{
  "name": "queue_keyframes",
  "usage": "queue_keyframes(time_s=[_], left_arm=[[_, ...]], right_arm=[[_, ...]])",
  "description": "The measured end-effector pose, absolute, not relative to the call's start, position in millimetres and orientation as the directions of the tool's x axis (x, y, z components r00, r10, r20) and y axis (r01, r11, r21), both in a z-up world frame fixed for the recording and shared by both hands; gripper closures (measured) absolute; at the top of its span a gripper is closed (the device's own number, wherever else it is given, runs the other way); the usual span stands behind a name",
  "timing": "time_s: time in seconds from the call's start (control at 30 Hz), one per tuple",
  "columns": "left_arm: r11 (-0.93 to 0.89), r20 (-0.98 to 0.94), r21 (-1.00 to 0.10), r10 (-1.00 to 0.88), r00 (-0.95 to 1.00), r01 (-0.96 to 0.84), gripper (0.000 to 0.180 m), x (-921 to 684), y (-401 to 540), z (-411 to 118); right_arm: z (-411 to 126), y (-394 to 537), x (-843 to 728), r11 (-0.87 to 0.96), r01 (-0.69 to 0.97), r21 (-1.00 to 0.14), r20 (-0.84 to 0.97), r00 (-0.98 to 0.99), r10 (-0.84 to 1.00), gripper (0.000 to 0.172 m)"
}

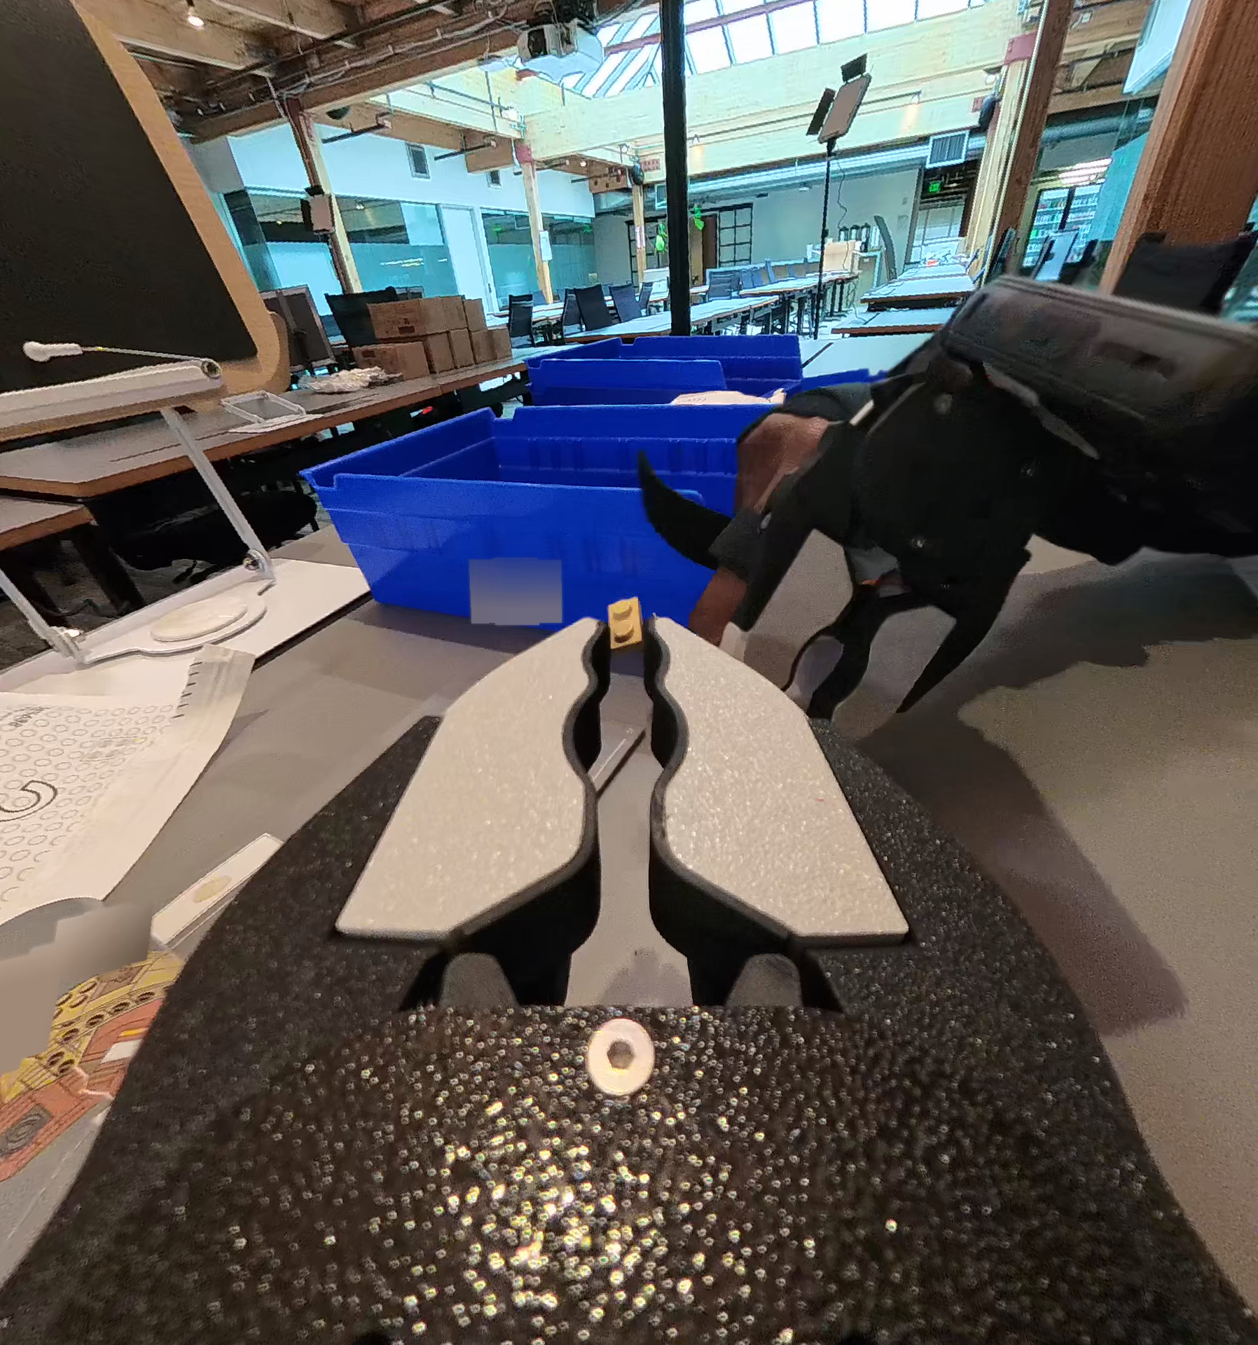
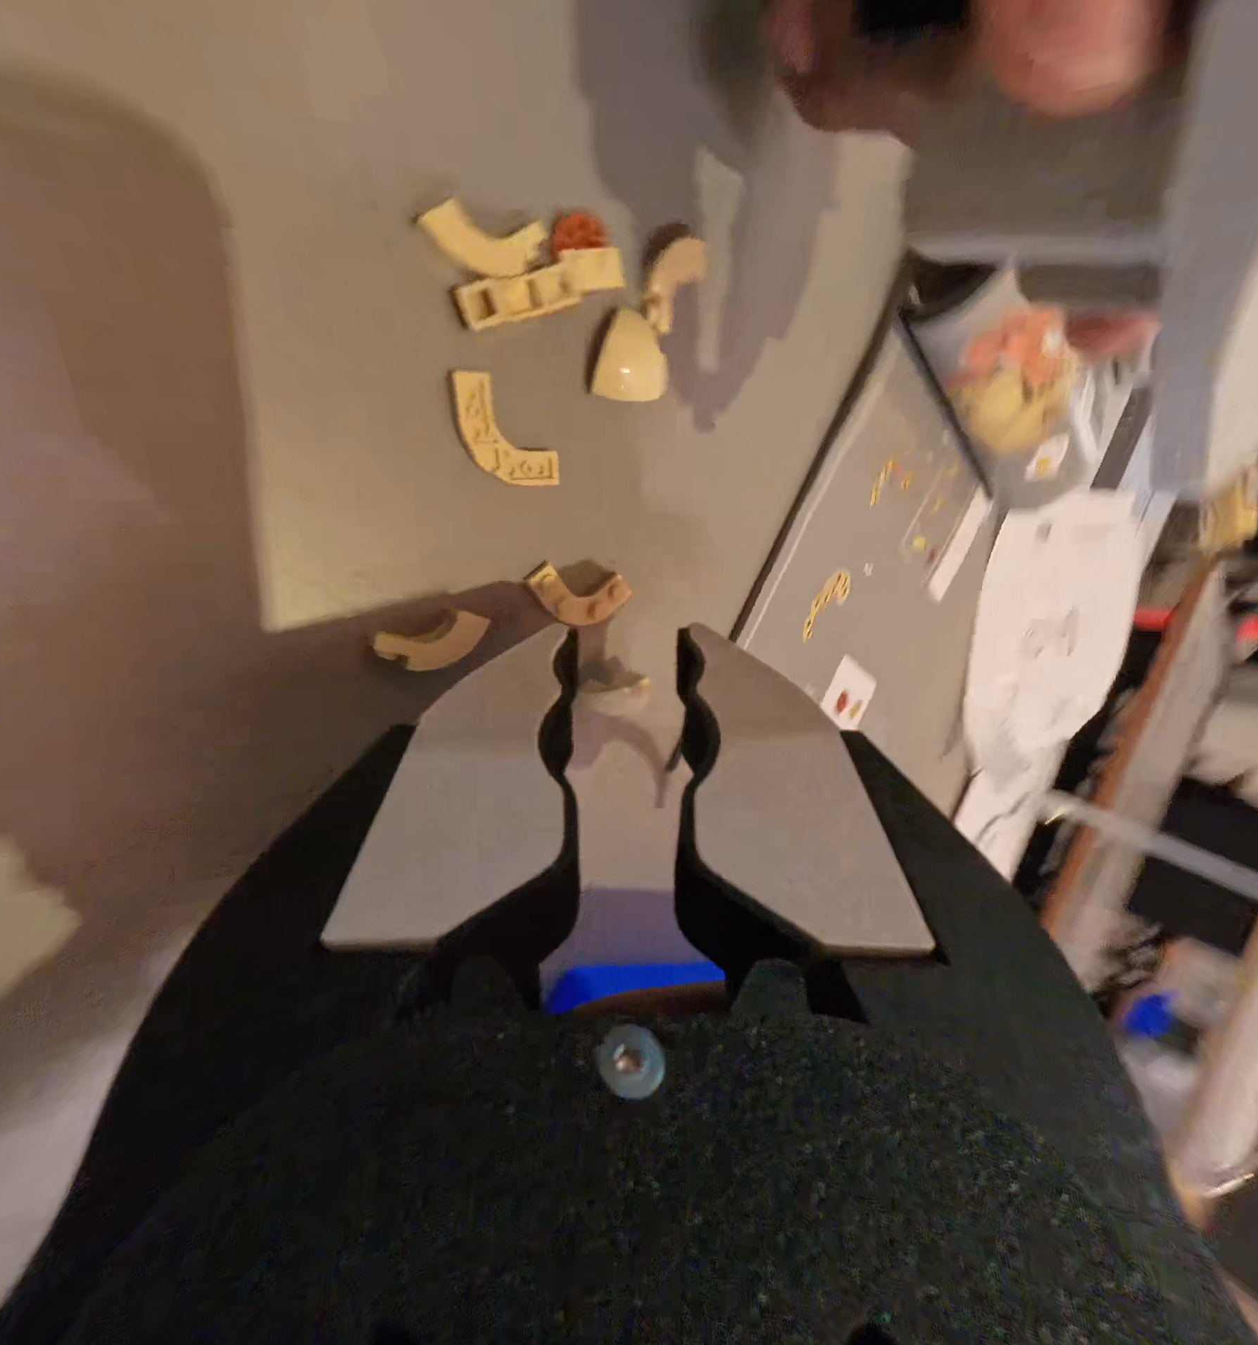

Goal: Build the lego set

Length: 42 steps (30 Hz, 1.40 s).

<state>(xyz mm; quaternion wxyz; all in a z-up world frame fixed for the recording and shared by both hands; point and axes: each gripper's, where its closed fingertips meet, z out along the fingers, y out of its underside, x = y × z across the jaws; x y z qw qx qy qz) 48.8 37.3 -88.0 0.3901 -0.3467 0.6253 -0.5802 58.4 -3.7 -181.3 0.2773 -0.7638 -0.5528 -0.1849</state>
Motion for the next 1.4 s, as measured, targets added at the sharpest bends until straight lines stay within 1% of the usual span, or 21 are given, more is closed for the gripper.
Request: queue_keyframes(time_s=[0.07, 0.13, 0.27, 0.37, 0.5, 0.53, 0.57, 0.7, 0.73, 0.77, 0.8, 0.9, 1.03, 1.13, 1.27, 1.33, 1.4], left_arm=[[0.09, -0.089, -0.996, -0.891, -0.445, 0.018, 0.173, 49.3, 41.0, -88.2], [0.084, -0.084, -0.996, -0.897, -0.434, 0.02, 0.173, 49.7, 45.8, -86.8], [0.069, -0.07, -0.997, -0.904, -0.421, 0.016, 0.173, 50.8, 52.8, -86.3], [0.069, -0.069, -0.998, -0.906, -0.418, 0.015, 0.173, 51.1, 54.8, -86.2], [0.066, -0.067, -0.998, -0.908, -0.413, 0.016, 0.173, 50.9, 57.2, -85.3], [0.065, -0.066, -0.998, -0.909, -0.412, 0.016, 0.173, 50.8, 57.8, -85.0], [0.063, -0.064, -0.998, -0.909, -0.412, 0.017, 0.173, 50.6, 58.5, -84.7], [0.055, -0.058, -0.998, -0.91, -0.411, 0.017, 0.173, 50.1, 60.4, -83.5], [0.053, -0.055, -0.998, -0.91, -0.411, 0.017, 0.173, 50.0, 60.4, -83.5], [0.051, -0.053, -0.999, -0.91, -0.412, 0.016, 0.173, 50.0, 60.3, -83.8], [0.052, -0.054, -0.999, -0.909, -0.414, 0.015, 0.173, 50.0, 59.9, -84.1], [0.064, -0.063, -0.998, -0.906, -0.419, 0.011, 0.172, 49.6, 58.4, -84.9], [0.072, -0.067, -0.997, -0.899, -0.432, 0.007, 0.173, 49.3, 55.9, -86.3], [0.093, -0.076, -0.996, -0.881, -0.467, -0.013, 0.173, 48.8, 50.1, -91.9], [0.207, -0.145, -0.977, -0.804, -0.577, -0.043, 0.173, 42.9, 32.3, -108.6], [0.302, -0.204, -0.953, -0.734, -0.648, -0.042, 0.173, 36.0, 21.1, -120.9], [0.411, -0.29, -0.912, -0.654, -0.699, -0.007, 0.173, 28.2, 10.9, -132.3]], right_arm=[[-184.4, -1.6, 55.0, -0.091, 0.989, -0.119, 0.605, 0.145, 0.783, 0.143], [-187.8, -4.1, 53.2, 0.01, 0.999, -0.038, 0.571, 0.014, 0.821, 0.143], [-191.1, -3.0, 58.5, 0.076, 0.993, 0.092, 0.476, -0.111, 0.872, 0.143], [-196.7, -2.2, 57.5, 0.133, 0.982, 0.134, 0.397, -0.176, 0.901, 0.145], [-200.2, -2.8, 56.1, 0.162, 0.977, 0.14, 0.288, -0.197, 0.937, 0.153], [-201.5, -5.3, 56.4, 0.153, 0.979, 0.137, 0.254, -0.184, 0.95, 0.158], [-201.9, -6.9, 56.0, 0.14, 0.982, 0.127, 0.232, -0.166, 0.958, 0.159], [-202.0, -14.8, 49.8, 0.042, 0.997, 0.063, 0.153, -0.051, 0.987, 0.149], [-202.0, -15.0, 48.9, 0.013, 0.998, 0.056, 0.152, -0.022, 0.988, 0.15], [-201.8, -14.0, 48.0, -0.018, 0.999, 0.049, 0.162, 0.009, 0.987, 0.153], [-201.3, -13.1, 46.6, -0.047, 0.998, 0.04, 0.175, 0.039, 0.984, 0.163], [-201.7, -12.7, 43.3, -0.148, 0.989, 0.012, 0.219, 0.142, 0.965, 0.165], [-199.8, -12.9, 44.9, -0.252, 0.968, -0.017, 0.363, 0.241, 0.9, 0.168], [-196.4, -15.6, 46.1, -0.329, 0.94, -0.085, 0.445, 0.332, 0.832, 0.168], [-192.7, -19.0, 45.4, -0.379, 0.9, -0.218, 0.482, 0.437, 0.76, 0.168], [-192.3, -23.4, 44.6, -0.363, 0.897, -0.251, 0.474, 0.441, 0.762, 0.168], [-189.7, -26.1, 41.0, -0.361, 0.881, -0.307, 0.449, 0.468, 0.761, 0.168]])
